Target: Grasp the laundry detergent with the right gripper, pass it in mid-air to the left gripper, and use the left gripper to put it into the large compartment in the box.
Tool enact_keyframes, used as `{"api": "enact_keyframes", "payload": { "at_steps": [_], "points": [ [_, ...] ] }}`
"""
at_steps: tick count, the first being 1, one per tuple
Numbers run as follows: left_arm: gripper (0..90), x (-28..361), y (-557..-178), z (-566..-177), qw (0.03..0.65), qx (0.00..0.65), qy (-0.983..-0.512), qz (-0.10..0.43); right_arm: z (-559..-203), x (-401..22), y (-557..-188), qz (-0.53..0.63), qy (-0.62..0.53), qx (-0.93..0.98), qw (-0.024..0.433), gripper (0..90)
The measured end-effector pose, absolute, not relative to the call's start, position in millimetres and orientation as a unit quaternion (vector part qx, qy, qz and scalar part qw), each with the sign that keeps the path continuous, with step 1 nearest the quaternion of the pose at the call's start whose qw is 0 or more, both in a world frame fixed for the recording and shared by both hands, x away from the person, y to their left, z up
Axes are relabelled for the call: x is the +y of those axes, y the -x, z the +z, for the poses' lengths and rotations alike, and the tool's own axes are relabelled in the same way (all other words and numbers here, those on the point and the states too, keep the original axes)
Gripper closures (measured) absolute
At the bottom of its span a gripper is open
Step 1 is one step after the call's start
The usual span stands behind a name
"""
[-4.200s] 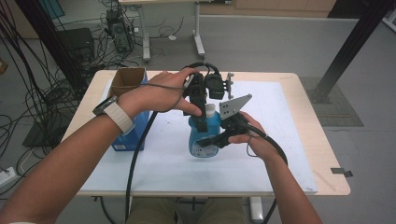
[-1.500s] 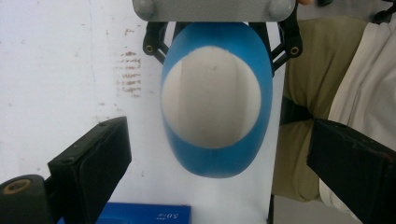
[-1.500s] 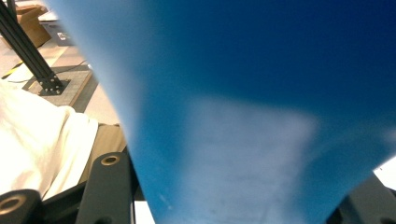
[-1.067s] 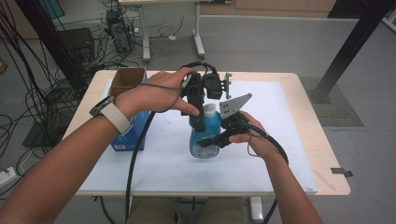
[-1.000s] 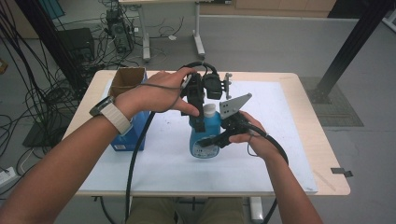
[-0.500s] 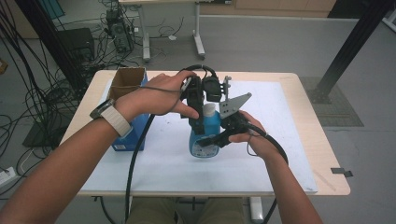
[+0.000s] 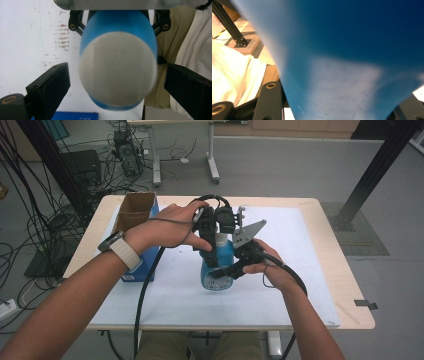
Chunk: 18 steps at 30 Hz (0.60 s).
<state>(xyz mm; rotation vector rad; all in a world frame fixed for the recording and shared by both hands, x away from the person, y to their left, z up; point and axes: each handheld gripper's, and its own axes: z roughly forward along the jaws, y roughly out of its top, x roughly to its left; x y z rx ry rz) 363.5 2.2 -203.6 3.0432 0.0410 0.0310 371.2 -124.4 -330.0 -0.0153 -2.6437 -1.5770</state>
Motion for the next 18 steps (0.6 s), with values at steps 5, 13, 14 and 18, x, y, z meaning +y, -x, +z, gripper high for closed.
{"api": "enact_keyframes", "payload": {
  "at_steps": [5, 13, 14, 18],
  "points": [
    [7.2, 1.1, -363.3, -204.7, 0.048, 0.011, -0.999, 0.011, -329.3, -123.2, -370.3, -0.51, 0.003, -0.86, 0.029, 43.2],
    [9.2, -3.1, -363.3, -207.5, 0.046, 0.007, -0.999, 0.007, -328.0, -120.3, -368.4, -0.507, -0.002, -0.861, 0.028, 43.2],
    [9.8, -3.7, -363.3, -207.8, 0.045, 0.006, -0.999, 0.006, -327.3, -119.9, -367.8, -0.509, -0.002, -0.86, 0.032, 43.2],
    [12.0, -5.1, -363.1, -208.9, 0.043, 0.006, -0.999, 0.004, -325.6, -119.5, -367.3, -0.509, -0.001, -0.86, 0.032, 43.2]
  ]
}}
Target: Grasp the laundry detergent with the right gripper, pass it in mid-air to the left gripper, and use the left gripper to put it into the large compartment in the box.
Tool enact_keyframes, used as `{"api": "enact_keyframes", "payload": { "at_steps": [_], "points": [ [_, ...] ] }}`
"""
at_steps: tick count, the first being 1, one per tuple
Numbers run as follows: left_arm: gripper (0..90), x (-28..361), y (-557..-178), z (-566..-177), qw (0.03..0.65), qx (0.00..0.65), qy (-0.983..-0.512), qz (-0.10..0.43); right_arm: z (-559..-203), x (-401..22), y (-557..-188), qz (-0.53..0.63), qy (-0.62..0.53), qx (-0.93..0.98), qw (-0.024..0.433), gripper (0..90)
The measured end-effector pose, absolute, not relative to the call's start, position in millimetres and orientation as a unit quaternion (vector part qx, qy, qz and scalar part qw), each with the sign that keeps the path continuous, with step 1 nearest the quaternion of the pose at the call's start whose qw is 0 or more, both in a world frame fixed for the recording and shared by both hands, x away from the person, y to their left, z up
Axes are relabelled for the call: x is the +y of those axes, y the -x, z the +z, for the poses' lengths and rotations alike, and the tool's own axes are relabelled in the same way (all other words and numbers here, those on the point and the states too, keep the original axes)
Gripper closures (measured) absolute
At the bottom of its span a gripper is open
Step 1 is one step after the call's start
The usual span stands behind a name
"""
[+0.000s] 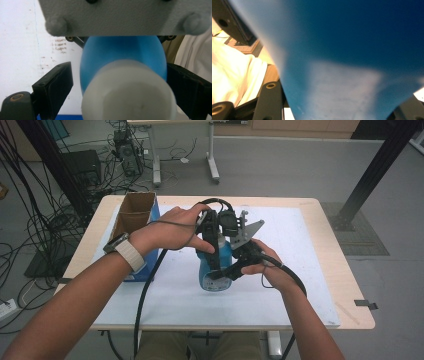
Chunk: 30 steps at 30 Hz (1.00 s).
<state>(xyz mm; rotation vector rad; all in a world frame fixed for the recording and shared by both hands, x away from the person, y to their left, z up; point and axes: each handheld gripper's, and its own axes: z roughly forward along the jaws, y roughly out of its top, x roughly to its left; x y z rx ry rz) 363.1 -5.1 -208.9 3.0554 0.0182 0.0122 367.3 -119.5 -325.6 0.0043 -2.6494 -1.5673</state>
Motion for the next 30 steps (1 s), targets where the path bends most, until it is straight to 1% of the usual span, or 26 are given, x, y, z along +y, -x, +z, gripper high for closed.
{"api": "enact_keyframes", "payload": {
  "at_steps": [7, 14, 30],
  "points": [
    [15.2, -6.3, -362.9, -209.6, 0.04, 0.004, -0.999, 0.002, -322.0, -119.6, -366.2, -0.511, -0.003, -0.859, 0.031, 43.2],
    [21.5, -7.6, -361.8, -210.4, 0.036, -0.003, -0.999, 0.0, -321.1, -119.3, -366.3, -0.51, -0.006, -0.86, 0.025, 43.2],
    [30.9, -9.0, -360.7, -212.8, 0.031, -0.003, -1.0, -0.005, -321.4, -117.1, -364.6, -0.508, -0.007, -0.861, 0.031, 43.2]
  ]
}}
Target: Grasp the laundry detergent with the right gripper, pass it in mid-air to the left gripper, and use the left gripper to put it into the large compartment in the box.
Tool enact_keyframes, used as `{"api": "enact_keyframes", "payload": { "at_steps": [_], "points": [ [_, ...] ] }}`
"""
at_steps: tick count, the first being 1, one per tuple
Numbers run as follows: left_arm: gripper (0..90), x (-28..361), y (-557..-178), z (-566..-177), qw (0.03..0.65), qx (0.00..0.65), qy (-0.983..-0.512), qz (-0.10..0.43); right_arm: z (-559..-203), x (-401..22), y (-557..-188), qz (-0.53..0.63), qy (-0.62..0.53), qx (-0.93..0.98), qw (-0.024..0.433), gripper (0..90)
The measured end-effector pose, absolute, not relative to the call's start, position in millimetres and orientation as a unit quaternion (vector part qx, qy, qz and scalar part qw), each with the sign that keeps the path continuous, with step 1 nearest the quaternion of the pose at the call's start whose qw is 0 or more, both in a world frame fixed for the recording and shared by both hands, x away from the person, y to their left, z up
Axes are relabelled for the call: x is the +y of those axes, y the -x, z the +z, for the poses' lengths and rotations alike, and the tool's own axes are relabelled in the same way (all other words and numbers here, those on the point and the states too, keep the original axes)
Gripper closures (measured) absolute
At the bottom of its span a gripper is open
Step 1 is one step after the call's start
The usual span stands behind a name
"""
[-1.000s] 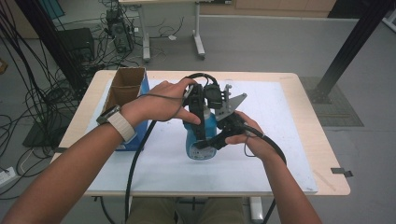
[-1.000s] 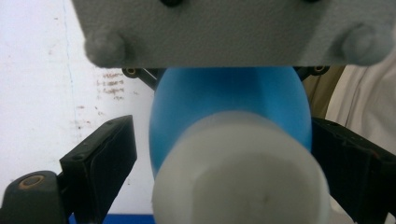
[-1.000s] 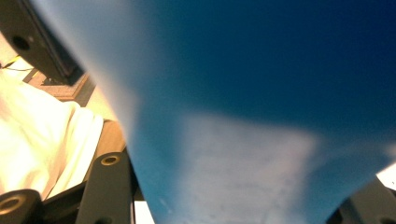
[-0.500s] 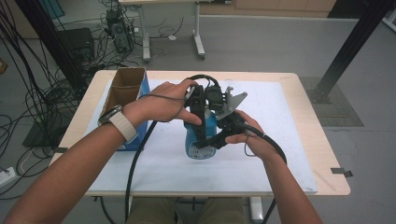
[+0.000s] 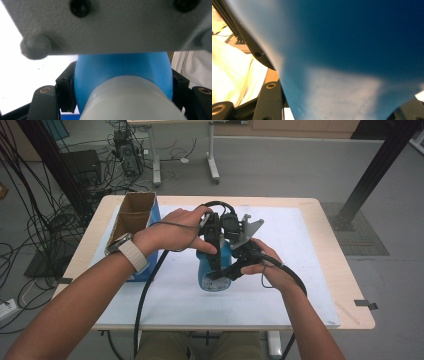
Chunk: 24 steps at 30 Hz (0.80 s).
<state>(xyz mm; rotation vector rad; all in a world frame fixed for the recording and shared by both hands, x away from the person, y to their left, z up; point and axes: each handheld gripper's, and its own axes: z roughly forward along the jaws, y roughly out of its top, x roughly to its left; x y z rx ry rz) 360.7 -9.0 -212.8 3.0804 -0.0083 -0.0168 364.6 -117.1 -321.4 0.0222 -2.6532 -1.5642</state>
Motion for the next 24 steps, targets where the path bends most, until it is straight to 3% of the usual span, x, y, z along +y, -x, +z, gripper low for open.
{"api": "enact_keyframes", "payload": {
  "at_steps": [5, 24],
  "points": [
    [37.5, -5.5, -361.5, -216.0, 0.03, -0.003, -1.0, -0.008, -322.5, -117.0, -365.4, -0.505, -0.01, -0.863, 0.028, 43.2],
    [38.8, -4.0, -361.5, -217.3, 0.028, 0.007, -1.0, -0.008, -323.1, -114.5, -365.4, -0.501, -0.011, -0.865, 0.028, 43.3]
  ]
}}
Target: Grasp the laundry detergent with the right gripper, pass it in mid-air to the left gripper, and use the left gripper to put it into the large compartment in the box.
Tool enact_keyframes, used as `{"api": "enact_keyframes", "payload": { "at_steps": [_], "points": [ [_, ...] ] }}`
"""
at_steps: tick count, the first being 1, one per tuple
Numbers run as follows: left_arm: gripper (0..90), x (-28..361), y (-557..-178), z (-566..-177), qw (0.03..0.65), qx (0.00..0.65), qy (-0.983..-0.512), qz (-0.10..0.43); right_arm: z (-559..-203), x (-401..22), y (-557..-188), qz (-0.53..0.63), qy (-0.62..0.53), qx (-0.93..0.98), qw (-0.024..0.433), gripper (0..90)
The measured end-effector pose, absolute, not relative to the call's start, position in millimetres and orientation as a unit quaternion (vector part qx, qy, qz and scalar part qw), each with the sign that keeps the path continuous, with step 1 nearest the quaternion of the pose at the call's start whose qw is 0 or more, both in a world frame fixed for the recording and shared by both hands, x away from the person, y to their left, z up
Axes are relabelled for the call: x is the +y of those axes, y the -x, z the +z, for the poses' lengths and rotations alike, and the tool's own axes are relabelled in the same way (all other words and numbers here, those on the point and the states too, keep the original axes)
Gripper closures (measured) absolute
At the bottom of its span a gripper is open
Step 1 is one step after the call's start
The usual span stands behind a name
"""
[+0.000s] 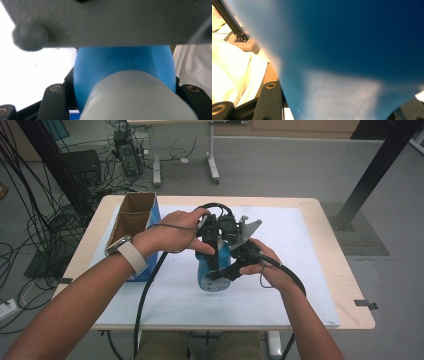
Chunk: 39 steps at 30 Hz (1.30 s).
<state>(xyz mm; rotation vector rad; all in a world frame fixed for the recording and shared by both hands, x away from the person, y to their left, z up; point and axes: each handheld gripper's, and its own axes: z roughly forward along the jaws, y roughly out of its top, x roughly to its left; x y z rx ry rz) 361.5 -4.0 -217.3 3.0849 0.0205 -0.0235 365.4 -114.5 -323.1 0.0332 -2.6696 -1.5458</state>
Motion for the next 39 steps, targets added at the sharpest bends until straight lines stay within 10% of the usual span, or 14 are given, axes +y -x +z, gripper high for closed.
{"api": "enact_keyframes", "payload": {
  "at_steps": [39],
  "points": [
    [38.7, -1.5, -362.2, -215.9, 0.029, 0.015, -0.999, -0.009, -322.6, -113.4, -366.1, -0.502, -0.015, -0.864, 0.026, 43.2]
  ]
}}
